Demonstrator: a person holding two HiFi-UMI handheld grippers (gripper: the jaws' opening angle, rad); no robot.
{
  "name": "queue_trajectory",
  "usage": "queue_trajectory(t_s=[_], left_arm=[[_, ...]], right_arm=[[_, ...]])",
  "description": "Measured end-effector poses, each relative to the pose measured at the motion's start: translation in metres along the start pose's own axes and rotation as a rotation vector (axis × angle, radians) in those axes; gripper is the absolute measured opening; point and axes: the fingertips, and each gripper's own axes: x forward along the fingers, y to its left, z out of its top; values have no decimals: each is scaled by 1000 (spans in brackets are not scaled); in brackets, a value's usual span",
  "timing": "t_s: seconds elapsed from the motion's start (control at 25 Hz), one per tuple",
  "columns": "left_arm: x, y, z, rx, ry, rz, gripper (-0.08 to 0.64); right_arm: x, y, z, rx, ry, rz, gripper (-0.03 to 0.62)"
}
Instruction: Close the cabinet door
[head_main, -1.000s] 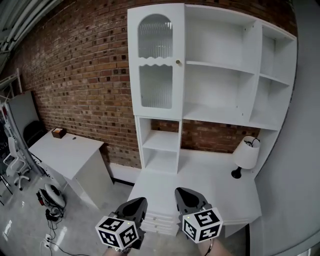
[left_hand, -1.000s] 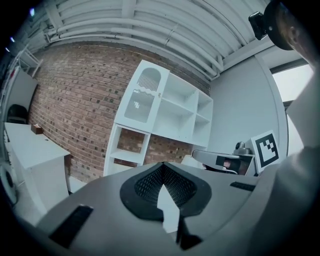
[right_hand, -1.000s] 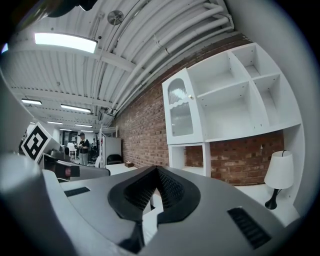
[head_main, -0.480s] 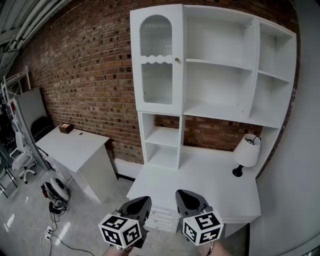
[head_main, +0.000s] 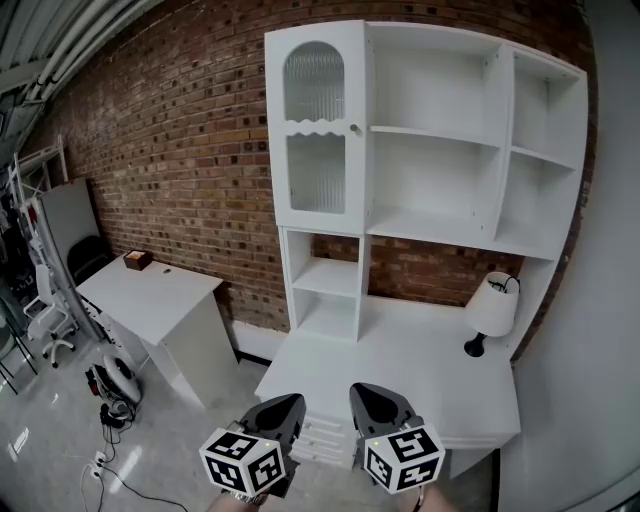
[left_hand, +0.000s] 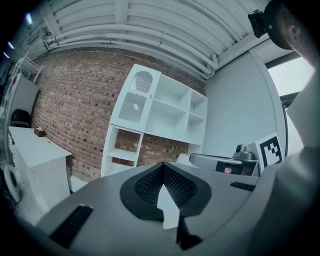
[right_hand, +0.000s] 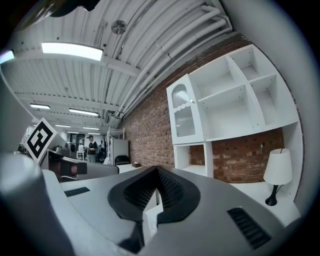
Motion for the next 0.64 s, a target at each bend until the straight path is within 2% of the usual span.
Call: queue_trajectory(t_s=[0.64], left_arm=[[6, -9, 0, 10, 6, -13, 8]], right_arm=[[-5, -4, 0, 2, -10, -5, 26]])
